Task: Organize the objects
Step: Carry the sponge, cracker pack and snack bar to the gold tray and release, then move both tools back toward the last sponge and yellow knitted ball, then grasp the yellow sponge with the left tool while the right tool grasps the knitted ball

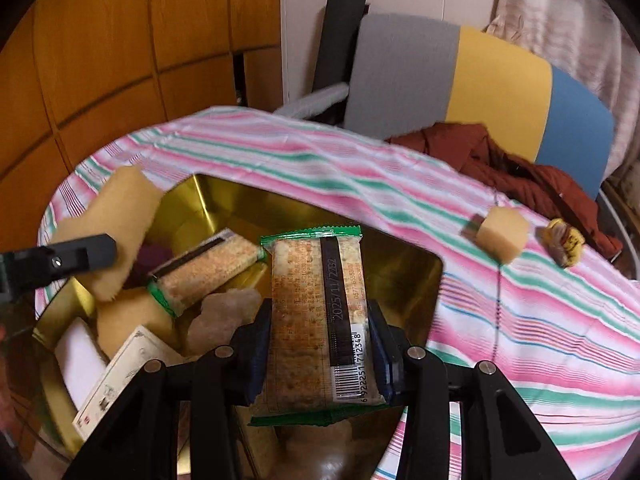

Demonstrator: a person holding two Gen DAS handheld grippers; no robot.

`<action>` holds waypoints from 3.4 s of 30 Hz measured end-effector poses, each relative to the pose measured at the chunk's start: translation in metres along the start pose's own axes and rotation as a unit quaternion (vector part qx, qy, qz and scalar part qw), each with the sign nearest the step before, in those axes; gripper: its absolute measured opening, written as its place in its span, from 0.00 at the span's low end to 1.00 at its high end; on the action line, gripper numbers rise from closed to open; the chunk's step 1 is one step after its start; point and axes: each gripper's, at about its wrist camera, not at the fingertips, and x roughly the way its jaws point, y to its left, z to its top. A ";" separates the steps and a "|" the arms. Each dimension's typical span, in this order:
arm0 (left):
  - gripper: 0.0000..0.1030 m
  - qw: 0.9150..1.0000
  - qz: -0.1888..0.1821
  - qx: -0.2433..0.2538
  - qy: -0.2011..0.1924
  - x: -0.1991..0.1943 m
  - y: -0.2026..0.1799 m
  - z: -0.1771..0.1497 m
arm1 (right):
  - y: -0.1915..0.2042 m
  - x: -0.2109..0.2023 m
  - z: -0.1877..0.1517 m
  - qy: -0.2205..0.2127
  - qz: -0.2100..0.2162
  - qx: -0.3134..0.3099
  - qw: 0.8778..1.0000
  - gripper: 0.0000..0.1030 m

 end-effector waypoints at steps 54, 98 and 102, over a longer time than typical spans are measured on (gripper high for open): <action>0.72 0.991 -0.011 0.122 -0.054 -0.022 -0.125 -0.066 | -0.123 -0.068 -0.099 -0.055 -0.007 0.249 0.967 0.66; 0.72 0.973 0.077 0.216 0.036 0.201 -0.292 0.020 | -0.261 -0.073 -0.142 -0.088 -0.194 0.293 0.932 0.72; 0.72 0.972 0.095 0.210 0.043 0.231 -0.296 0.035 | -0.266 -0.072 -0.145 -0.085 -0.188 0.304 0.930 0.72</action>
